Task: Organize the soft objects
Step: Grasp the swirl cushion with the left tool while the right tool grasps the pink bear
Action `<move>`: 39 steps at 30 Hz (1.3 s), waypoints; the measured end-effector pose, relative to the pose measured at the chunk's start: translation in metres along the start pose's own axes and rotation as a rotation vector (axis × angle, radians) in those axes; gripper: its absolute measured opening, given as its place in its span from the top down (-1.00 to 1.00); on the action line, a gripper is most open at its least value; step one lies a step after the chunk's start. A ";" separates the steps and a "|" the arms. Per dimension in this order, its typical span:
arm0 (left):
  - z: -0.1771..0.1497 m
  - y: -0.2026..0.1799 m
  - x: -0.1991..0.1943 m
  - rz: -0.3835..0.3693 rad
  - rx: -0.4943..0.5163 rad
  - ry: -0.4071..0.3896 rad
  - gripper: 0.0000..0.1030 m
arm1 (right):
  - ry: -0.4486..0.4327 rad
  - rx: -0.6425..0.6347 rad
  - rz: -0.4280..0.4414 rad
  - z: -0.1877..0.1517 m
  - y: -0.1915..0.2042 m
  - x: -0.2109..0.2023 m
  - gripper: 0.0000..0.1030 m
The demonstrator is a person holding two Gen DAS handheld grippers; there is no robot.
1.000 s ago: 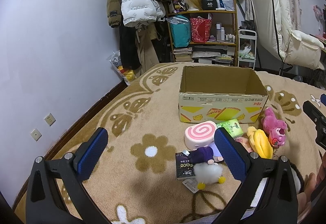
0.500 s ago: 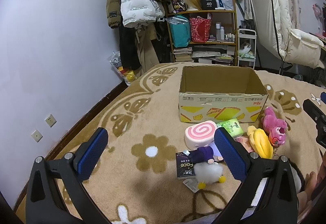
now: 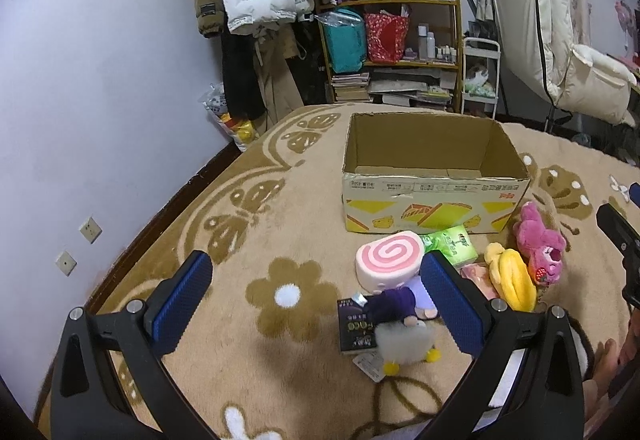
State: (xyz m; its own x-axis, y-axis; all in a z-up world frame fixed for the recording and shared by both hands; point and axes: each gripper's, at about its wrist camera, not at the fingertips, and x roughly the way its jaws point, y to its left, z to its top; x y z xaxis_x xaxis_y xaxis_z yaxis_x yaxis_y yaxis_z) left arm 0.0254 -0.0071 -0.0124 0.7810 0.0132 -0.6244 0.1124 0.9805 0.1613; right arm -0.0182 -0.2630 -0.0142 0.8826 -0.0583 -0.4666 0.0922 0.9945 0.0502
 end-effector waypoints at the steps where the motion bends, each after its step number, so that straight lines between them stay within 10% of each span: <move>1: 0.003 -0.001 0.003 0.000 0.008 0.004 -1.00 | 0.007 0.002 0.003 0.002 -0.001 0.003 -1.00; 39: 0.026 -0.060 0.166 -0.049 0.144 0.267 -0.99 | 0.278 0.180 0.024 -0.021 -0.052 0.128 -1.00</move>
State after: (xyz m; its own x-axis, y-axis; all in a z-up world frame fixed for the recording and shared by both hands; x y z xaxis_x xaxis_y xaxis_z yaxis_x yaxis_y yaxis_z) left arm 0.1642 -0.0687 -0.1057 0.5853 0.0368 -0.8100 0.2462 0.9437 0.2208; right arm 0.0806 -0.3202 -0.0951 0.7283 0.0158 -0.6850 0.1747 0.9624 0.2079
